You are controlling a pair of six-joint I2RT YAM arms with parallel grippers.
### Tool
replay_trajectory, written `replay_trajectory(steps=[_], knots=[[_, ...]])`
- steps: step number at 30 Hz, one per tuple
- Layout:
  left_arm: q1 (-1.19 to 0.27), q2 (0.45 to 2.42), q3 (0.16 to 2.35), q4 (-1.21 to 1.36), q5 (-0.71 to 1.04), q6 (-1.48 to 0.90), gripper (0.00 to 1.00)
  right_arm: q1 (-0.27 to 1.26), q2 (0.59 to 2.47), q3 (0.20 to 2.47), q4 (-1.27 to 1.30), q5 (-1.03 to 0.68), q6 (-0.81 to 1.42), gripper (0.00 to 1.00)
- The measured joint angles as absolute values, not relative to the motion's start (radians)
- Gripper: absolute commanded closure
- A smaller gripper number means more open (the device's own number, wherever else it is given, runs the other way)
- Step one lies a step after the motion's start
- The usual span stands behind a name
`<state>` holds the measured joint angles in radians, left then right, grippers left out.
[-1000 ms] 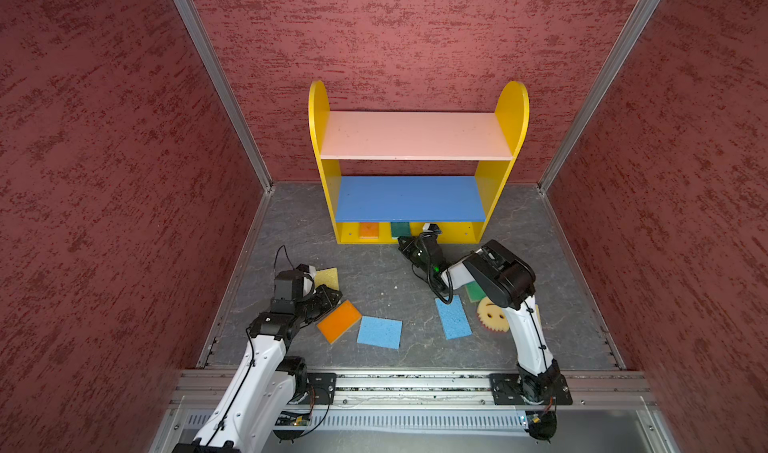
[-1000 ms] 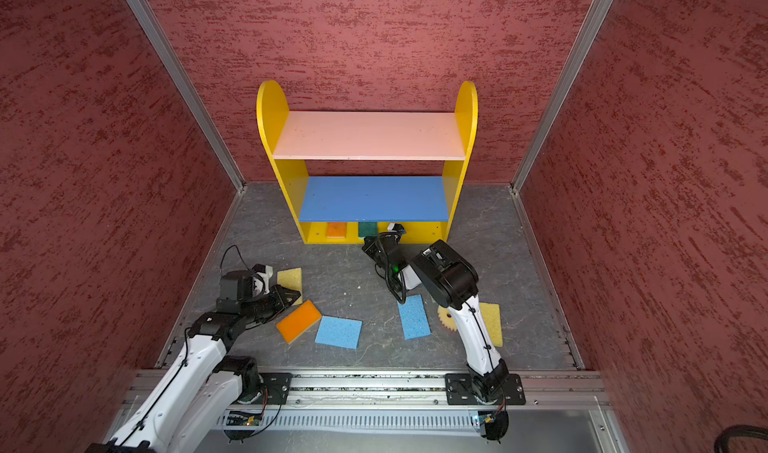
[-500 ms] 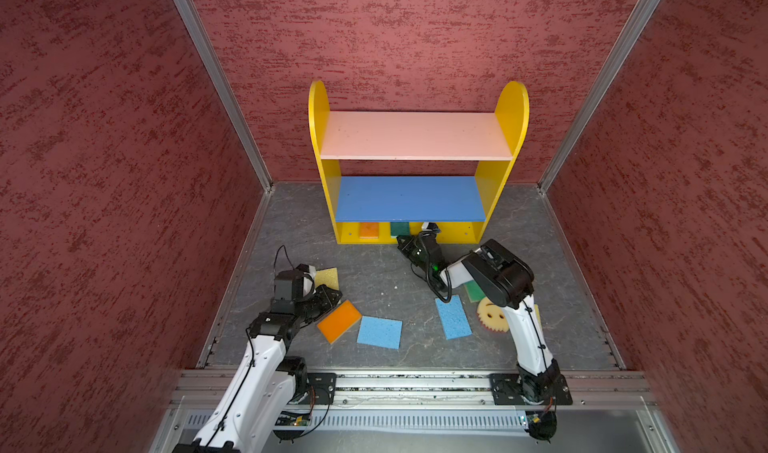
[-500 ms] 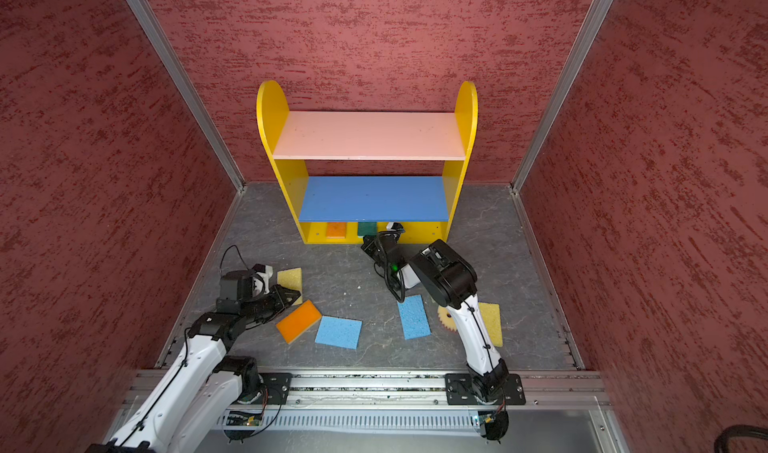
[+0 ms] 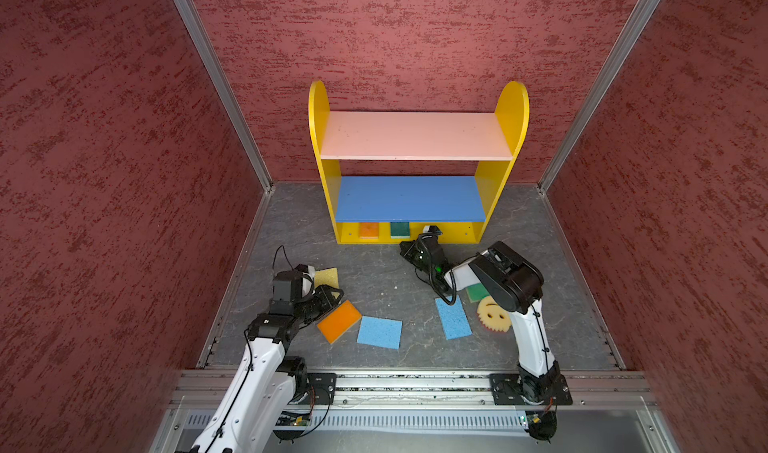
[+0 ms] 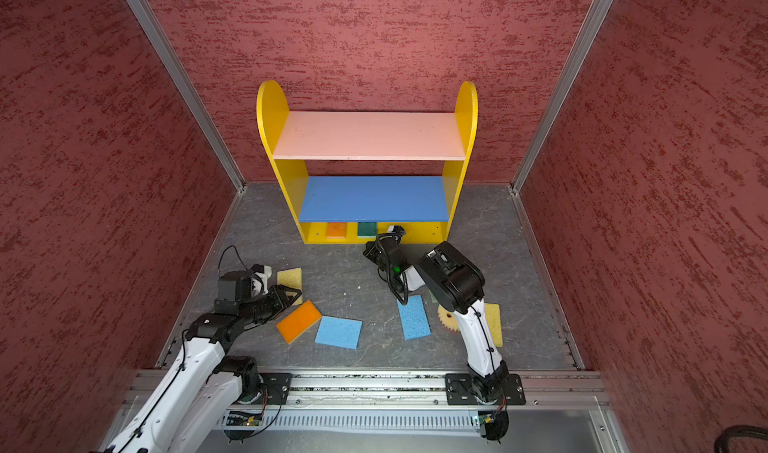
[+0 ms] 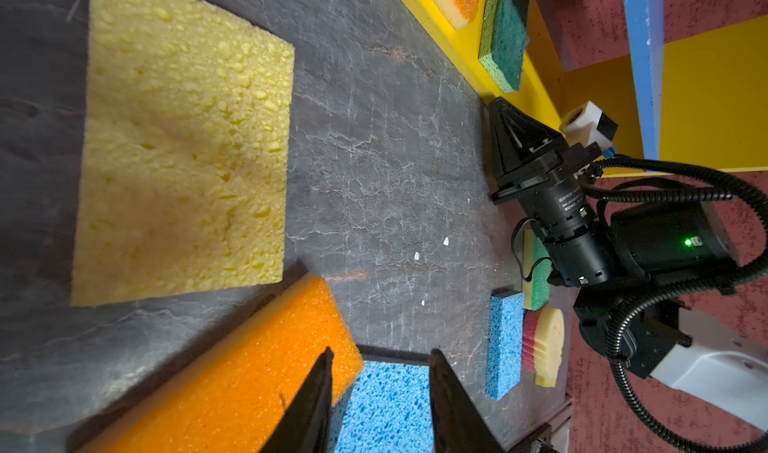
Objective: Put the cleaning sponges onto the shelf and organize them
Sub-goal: 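Draw the right gripper back from the shelf toward the green sponge on the table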
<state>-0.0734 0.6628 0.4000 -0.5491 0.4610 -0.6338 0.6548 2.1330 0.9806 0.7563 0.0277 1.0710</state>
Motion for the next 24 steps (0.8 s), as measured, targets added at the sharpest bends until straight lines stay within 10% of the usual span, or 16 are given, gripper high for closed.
replay_trajectory(steps=[9,24], knots=[[-0.073,0.566,0.481,-0.645,0.416,-0.638,0.43,0.809,1.846,0.935,0.446,0.031,0.801,0.71],[-0.073,0.508,0.589,-0.756,0.333,-0.684,0.35,0.913,1.593,0.89,-0.083,0.055,0.461,0.61]])
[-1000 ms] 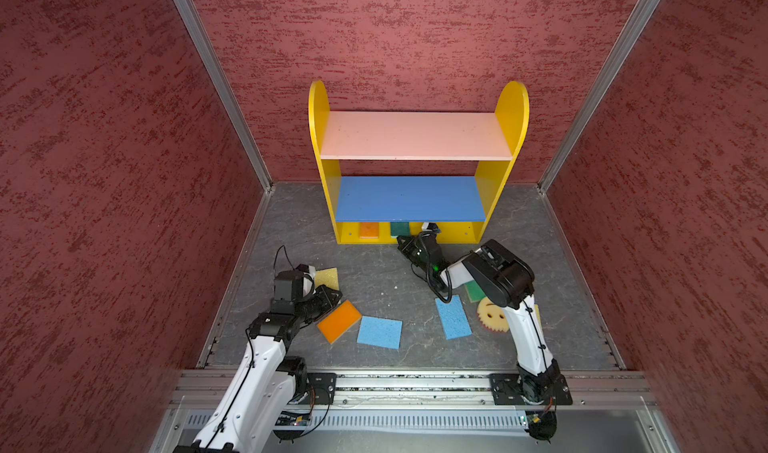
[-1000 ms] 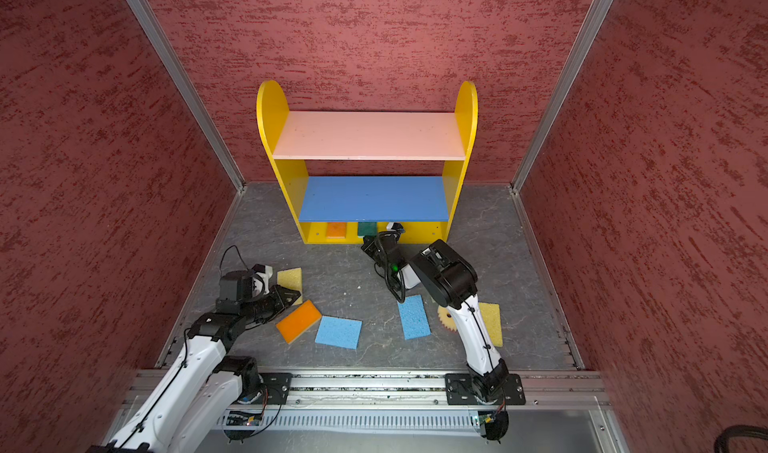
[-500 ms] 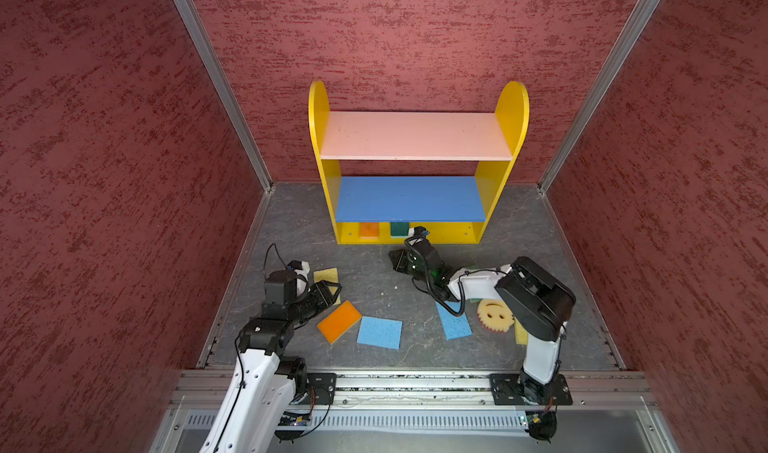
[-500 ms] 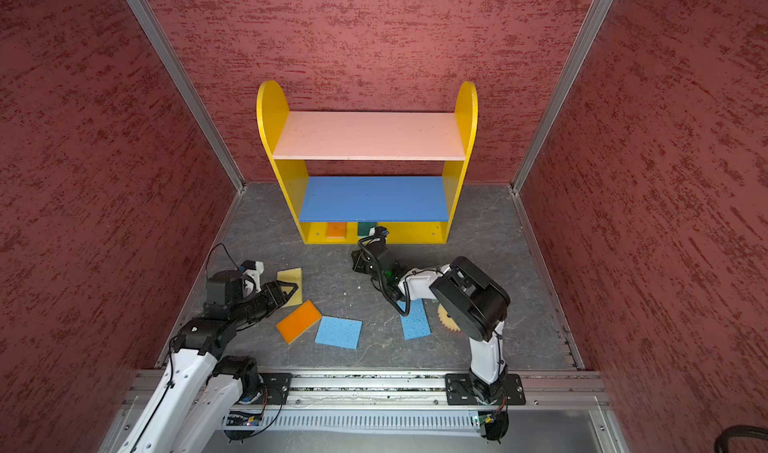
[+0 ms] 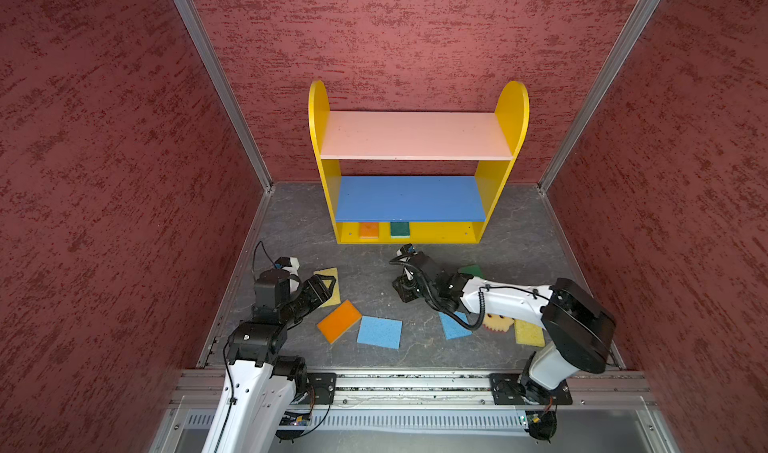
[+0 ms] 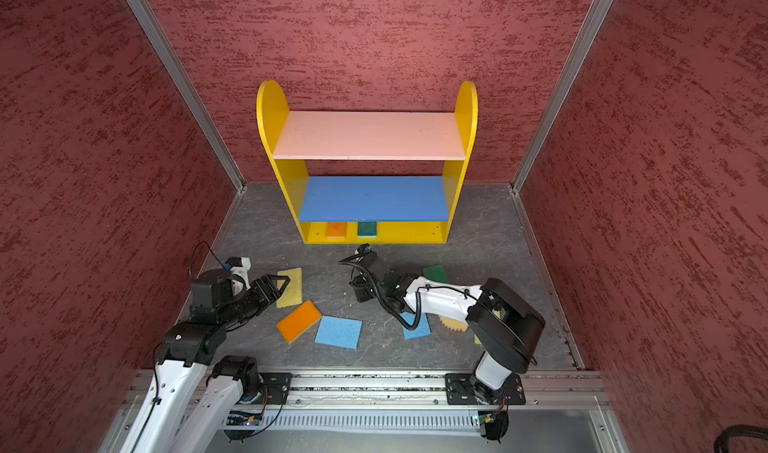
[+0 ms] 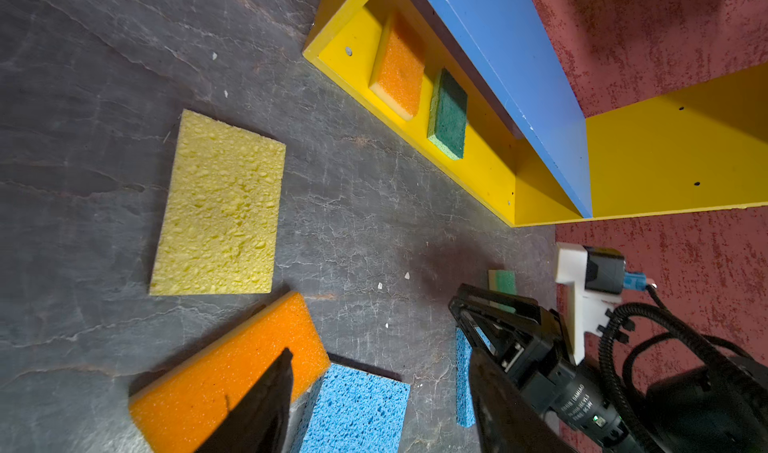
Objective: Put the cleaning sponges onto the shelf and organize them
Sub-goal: 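Draw the right gripper back from the shelf toward the green sponge on the table, then move the left gripper over the orange sponge while the right gripper hovers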
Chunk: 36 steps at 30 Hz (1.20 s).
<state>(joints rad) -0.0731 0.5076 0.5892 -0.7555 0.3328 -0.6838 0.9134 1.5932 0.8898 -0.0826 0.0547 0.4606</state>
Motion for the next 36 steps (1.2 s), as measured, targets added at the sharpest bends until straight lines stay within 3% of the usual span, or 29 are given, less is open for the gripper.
replay_trajectory(steps=[8,18,28,36], knots=[[-0.103,0.373,0.578,-0.842,0.336,-0.731,0.26,0.901,1.472,0.854,-0.197,0.333,0.452,0.67],[-0.331,0.421,0.429,-0.908,0.22,-0.818,0.33,0.826,1.326,0.751,-0.154,0.469,0.52,0.58],[-0.566,0.744,0.395,-0.679,0.067,-0.877,0.35,0.795,1.317,0.743,-0.139,0.469,0.576,0.58],[-0.664,1.052,0.479,-0.42,0.018,-0.876,0.37,0.794,1.314,0.722,-0.117,0.44,0.603,0.58]])
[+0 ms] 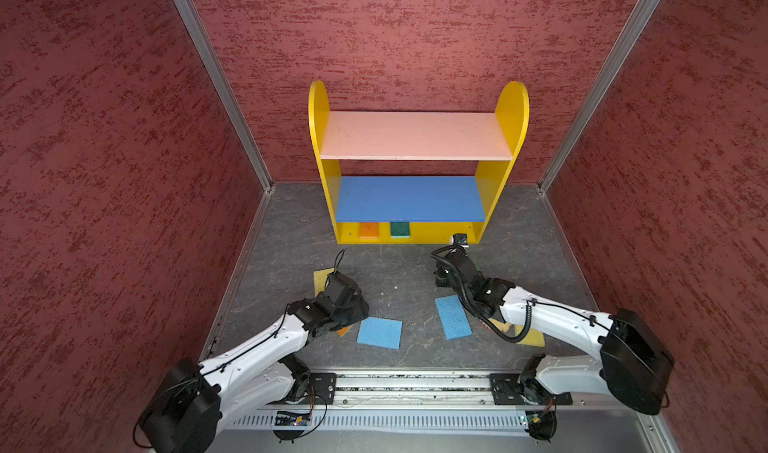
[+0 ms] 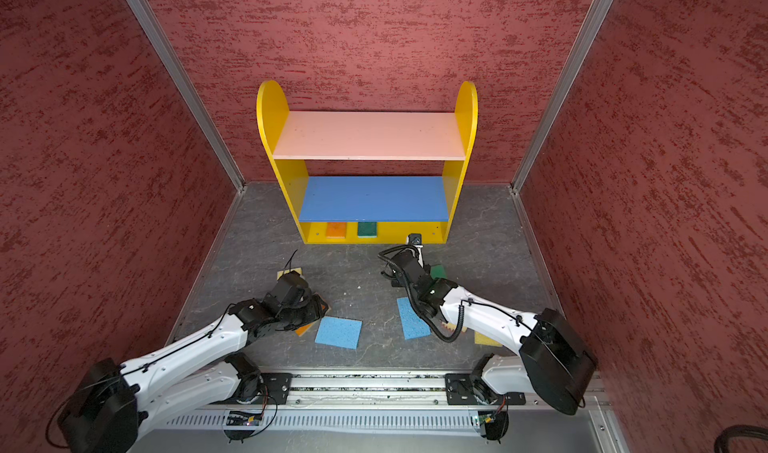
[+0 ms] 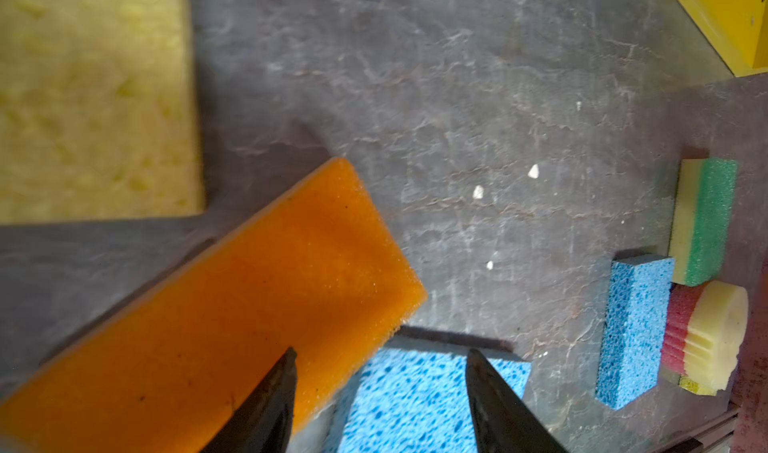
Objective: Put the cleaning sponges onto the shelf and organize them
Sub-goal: 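Move the left gripper over the orange sponge while the right gripper hovers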
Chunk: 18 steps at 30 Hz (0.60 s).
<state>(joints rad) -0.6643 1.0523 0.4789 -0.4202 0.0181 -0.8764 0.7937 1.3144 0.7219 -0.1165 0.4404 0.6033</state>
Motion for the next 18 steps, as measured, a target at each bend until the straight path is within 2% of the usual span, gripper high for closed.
replay_trajectory(steps=[5,9,13,18], knots=[[-0.726,1.219,0.636,-0.334,0.014,-0.846,0.39,0.794,1.314,0.722,-0.117,0.425,0.606,0.58],[-0.762,1.267,0.749,-0.322,-0.002,-0.809,0.38,0.794,1.287,0.698,-0.111,0.421,0.615,0.57],[-0.776,1.229,0.807,-0.352,-0.041,-0.783,0.36,0.794,1.263,0.663,-0.103,0.417,0.619,0.55],[-0.775,1.051,0.769,-0.465,-0.115,-0.79,0.29,0.791,1.266,0.657,-0.094,0.399,0.613,0.55]])
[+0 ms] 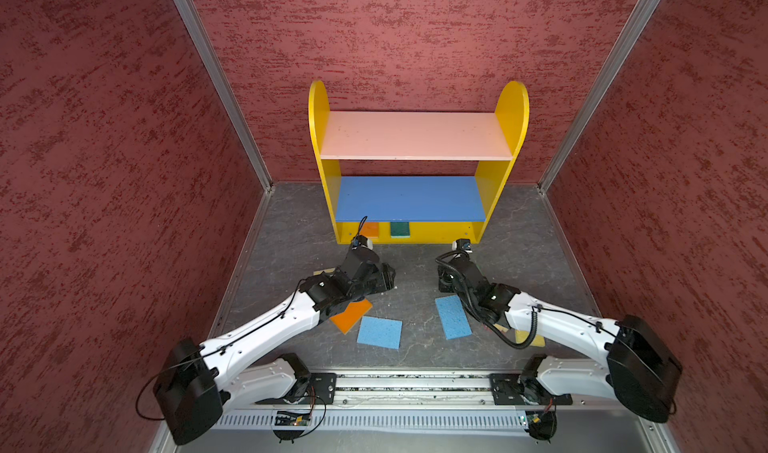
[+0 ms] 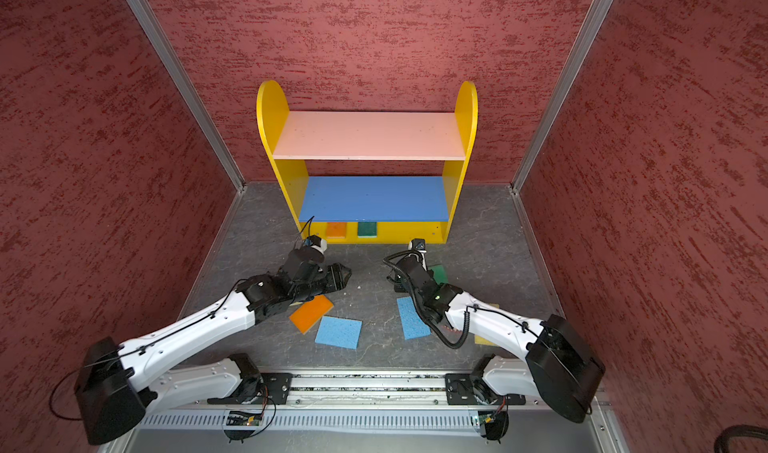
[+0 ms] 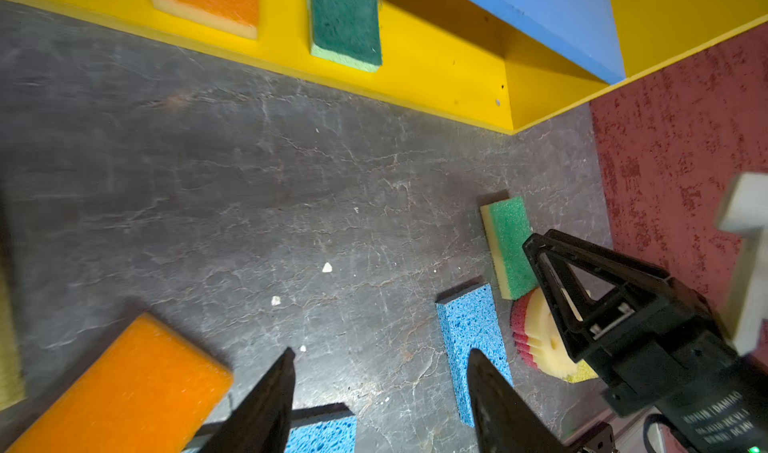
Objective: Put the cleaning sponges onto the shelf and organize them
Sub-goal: 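Move the left gripper over the orange sponge while the right gripper hovers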
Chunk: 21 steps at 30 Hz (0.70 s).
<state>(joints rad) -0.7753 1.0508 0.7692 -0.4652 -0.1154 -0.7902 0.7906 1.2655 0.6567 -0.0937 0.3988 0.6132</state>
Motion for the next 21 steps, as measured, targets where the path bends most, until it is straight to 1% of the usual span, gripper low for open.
replay_trajectory(steps=[2,5,8,10,12,16,18,20,21], knots=[[-0.774,0.961,0.719,-0.521,-0.144,-0.813,0.23,0.79,1.269,0.657,-0.084,0.395,0.609,0.55],[-0.765,0.833,0.623,-0.61,-0.181,-0.859,0.18,0.79,1.275,0.657,-0.05,0.392,0.601,0.52],[-0.742,0.73,0.54,-0.697,-0.206,-0.904,0.16,0.79,1.292,0.658,-0.01,0.388,0.593,0.52],[-0.721,0.688,0.505,-0.727,-0.21,-0.917,0.16,0.789,1.322,0.669,-0.003,0.383,0.59,0.54],[-0.694,0.675,0.478,-0.735,-0.205,-0.925,0.19,0.788,1.359,0.689,-0.002,0.368,0.585,0.56],[-0.624,0.748,0.445,-0.706,-0.157,-0.929,0.42,0.788,1.391,0.703,0.005,0.34,0.58,0.57],[-0.601,0.804,0.438,-0.679,-0.128,-0.917,0.48,0.788,1.386,0.701,0.016,0.334,0.581,0.56],[-0.591,0.845,0.438,-0.657,-0.106,-0.902,0.51,0.788,1.368,0.688,0.035,0.332,0.584,0.55],[-0.588,0.862,0.438,-0.641,-0.097,-0.896,0.54,0.788,1.356,0.68,0.041,0.332,0.586,0.55]])
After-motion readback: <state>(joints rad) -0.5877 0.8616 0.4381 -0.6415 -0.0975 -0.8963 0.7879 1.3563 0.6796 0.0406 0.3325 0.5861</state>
